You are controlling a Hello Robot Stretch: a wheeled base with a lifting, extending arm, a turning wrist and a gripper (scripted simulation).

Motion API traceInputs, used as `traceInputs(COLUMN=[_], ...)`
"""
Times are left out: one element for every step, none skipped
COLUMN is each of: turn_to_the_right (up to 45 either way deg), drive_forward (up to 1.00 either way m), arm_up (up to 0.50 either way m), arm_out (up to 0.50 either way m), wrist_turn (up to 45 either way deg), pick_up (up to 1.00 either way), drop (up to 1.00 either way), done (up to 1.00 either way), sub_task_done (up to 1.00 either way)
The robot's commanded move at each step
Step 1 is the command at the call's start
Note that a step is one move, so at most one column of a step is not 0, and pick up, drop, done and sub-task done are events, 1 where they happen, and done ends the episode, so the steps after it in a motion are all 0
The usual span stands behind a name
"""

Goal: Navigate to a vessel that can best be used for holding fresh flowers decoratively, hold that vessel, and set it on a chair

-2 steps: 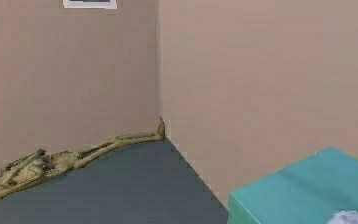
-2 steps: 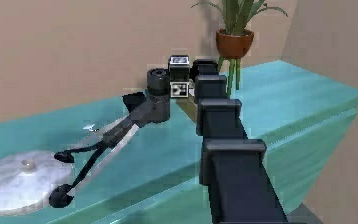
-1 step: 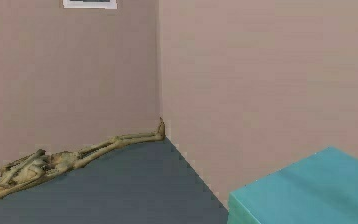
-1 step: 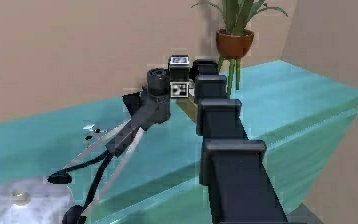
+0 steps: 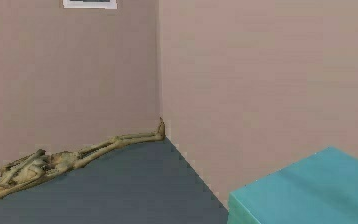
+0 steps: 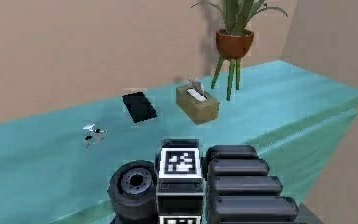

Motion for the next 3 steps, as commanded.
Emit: traceInputs(turn_to_the_right=[-45.0, -45.0, -27.0], drive_forward=[0.00, 0.00, 0.00], arm_up=[0.00, 0.00, 0.00], arm_out=[0.00, 0.00, 0.00], wrist_turn=[0.0, 0.0, 0.0], pick_up=[0.00, 0.00, 0.00], drop=[0.00, 0.00, 0.00], done=[0.00, 0.00, 0.00], sub_task_done=[0.00, 0.00, 0.00])
